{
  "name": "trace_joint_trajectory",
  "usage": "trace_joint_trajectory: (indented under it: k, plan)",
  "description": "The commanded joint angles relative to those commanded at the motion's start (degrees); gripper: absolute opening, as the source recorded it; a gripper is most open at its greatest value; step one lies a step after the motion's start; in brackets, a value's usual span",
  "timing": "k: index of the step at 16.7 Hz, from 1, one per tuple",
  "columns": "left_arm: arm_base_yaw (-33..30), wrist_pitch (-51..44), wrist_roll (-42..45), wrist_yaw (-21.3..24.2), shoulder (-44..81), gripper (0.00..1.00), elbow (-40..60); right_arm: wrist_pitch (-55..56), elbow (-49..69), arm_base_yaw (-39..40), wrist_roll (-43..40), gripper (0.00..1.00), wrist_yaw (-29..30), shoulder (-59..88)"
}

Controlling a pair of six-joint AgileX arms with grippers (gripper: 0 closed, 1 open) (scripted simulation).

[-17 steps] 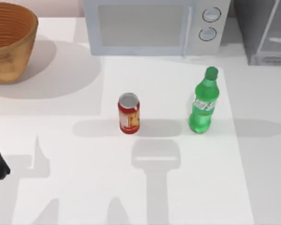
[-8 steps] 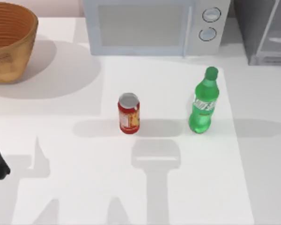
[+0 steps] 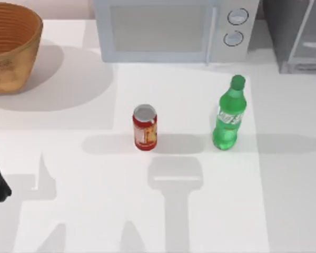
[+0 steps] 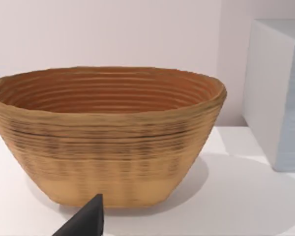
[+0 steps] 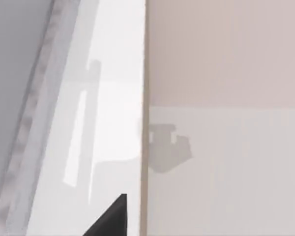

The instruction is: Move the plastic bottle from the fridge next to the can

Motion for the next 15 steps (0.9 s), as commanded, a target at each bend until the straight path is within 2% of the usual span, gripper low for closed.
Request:
trace_joint_trajectory:
  k: [3, 6, 13, 15]
  plan:
    - [0.0, 0.0, 0.0, 0.0, 0.0, 1.0, 0.0, 11.1, -0.3, 8.1, 12.9, 1.0, 1.7, 0.1]
    - [0.0, 0.0, 0.0, 0.0, 0.0, 1.0, 0.0, 18.6, -0.6, 13.8, 20.6, 1.0, 2.8, 0.0]
    - [0.0, 0.0, 0.0, 0.0, 0.0, 1.0, 0.0, 21.0, -1.1, 15.1, 22.8, 1.0, 3.1, -0.4]
    - [0.0, 0.0, 0.0, 0.0, 0.0, 1.0, 0.0, 21.8, -1.7, 17.0, 24.4, 1.0, 4.8, -0.7]
